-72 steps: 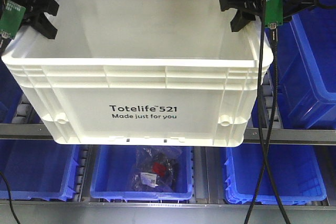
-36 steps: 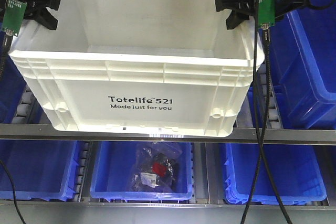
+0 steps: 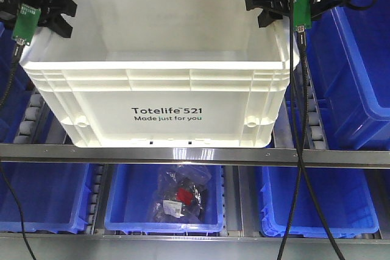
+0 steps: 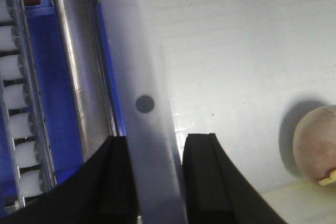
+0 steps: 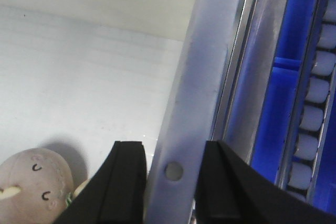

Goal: Place moving items into box and shelve
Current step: 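Push the held crate forward onto the shelf roller track with both grippers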

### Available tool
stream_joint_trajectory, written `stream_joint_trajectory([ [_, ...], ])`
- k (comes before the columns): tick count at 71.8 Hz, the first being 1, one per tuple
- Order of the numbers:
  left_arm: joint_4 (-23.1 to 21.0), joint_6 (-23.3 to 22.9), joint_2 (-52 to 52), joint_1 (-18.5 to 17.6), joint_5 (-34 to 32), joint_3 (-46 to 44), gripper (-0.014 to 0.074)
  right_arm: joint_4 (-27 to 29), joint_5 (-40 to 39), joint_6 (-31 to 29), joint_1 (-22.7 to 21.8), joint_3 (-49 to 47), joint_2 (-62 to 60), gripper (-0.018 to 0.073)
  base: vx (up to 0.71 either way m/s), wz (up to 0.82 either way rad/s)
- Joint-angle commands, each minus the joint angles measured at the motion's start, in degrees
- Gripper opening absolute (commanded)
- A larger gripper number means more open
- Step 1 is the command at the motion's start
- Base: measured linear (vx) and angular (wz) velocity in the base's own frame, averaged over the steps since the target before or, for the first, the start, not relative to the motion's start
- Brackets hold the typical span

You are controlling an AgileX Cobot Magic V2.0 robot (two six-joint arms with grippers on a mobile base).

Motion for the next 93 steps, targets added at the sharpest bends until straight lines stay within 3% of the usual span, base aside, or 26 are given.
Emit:
stream_joint_trajectory([
  [1,-8.4,1.2,-2.6,-1.1,-6.5,-2.3,-0.0018,6.4,-10.1,-2.4,1.0,-2.4,-3.3,-0.0012,0.0,0.0],
  [29,-8.4,1.2,-0.3,-1.1,-12.8,-2.3,-0.0018,5.9,-18.1,-4.7,1.0,-2.4,-3.3,-0.0012,0.0,0.0],
  [47,-8.3,1.2,-0.3,-1.1,-17.5,-2.3,-0.0018,5.9,-19.3,-4.7,1.0,-2.4,-2.7,-0.0012,0.0,0.0],
  [93,-8.0,2.7,4.0,-1.1,-18.4,-2.3,-0.0014,5.5,-18.1,-5.3,1.0,-2.4,3.4,-0.0002,0.0,0.0],
])
